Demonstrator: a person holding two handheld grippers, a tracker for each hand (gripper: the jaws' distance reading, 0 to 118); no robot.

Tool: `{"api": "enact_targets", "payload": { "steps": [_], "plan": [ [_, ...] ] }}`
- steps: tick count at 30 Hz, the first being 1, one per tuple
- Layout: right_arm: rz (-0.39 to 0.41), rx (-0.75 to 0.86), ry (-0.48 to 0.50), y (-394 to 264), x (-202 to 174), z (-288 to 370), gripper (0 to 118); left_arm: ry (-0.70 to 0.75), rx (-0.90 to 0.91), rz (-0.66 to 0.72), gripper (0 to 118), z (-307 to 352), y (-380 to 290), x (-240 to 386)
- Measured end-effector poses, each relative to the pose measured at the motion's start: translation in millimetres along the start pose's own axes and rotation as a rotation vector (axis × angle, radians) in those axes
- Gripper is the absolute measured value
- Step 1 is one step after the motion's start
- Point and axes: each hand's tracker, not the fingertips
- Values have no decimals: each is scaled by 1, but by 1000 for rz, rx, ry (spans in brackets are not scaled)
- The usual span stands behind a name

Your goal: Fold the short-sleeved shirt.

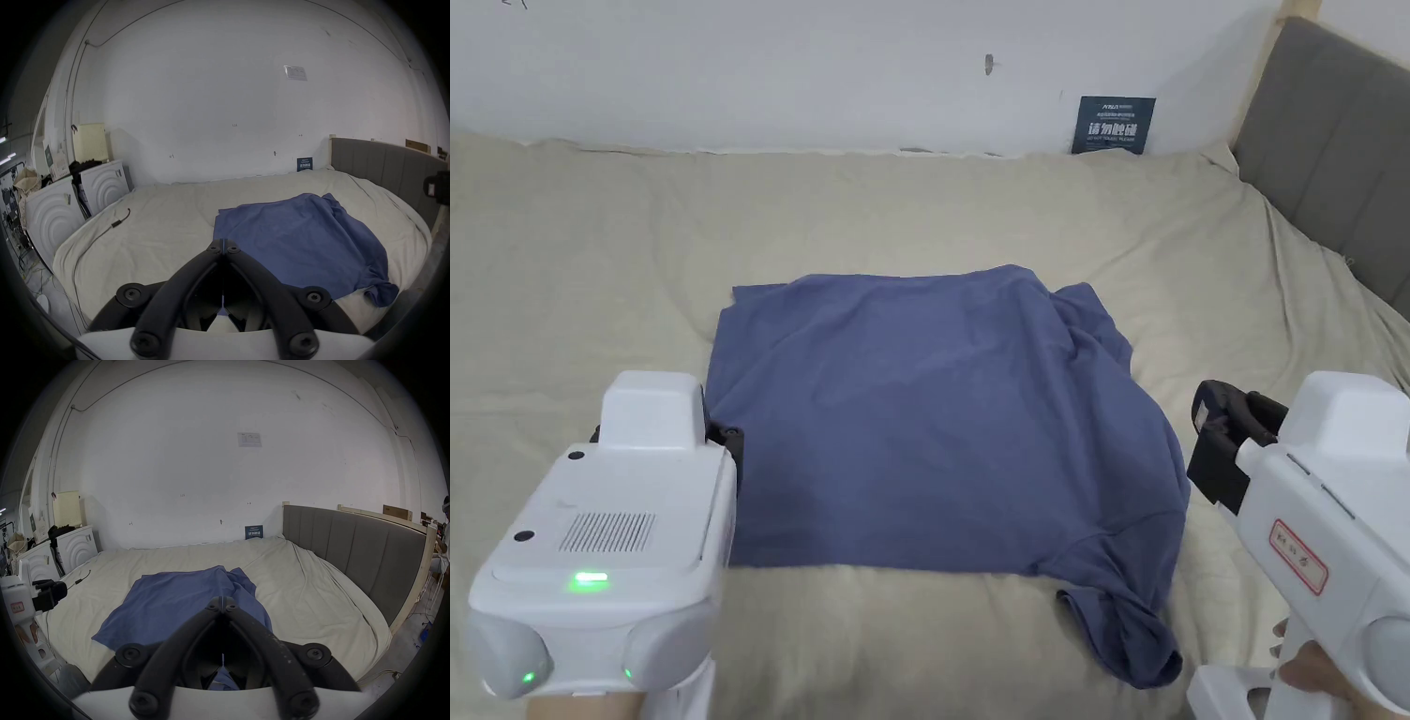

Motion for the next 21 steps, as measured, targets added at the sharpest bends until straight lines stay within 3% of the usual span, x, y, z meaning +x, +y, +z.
{"api": "enact_targets", "payload": {
  "steps": [7, 8, 9, 10, 11, 13, 14, 18, 21],
  "plan": [
    [5, -15, 15, 2, 2, -6, 1, -57, -223, 97, 1, -34, 34, -26],
    [3, -16, 15, 1, 3, -6, 1, -62, -274, 88, 6, -45, 38, -31],
    [0, -19, 14, 1, 4, -8, 1, -71, -317, 89, 17, -54, 42, -33],
    [-5, -22, 13, 1, 5, -9, 1, -73, -347, 91, 36, -63, 42, -37],
    [-13, -23, 10, 0, 6, -10, 1, -99, -390, 95, 69, -75, 41, -41],
    [-32, -29, 9, -3, 8, -11, 1, -125, -500, 110, 107, -98, 36, -47],
    [-39, -35, 6, -4, 9, -13, 1, -140, -543, 125, 118, -108, 30, -50],
    [-42, -81, -15, -11, 12, -20, 1, -143, -667, 174, 117, -139, 0, -57],
    [-38, -112, -25, -18, 15, -25, 1, -74, -772, 128, 117, -157, -28, -59]
  ]
}}
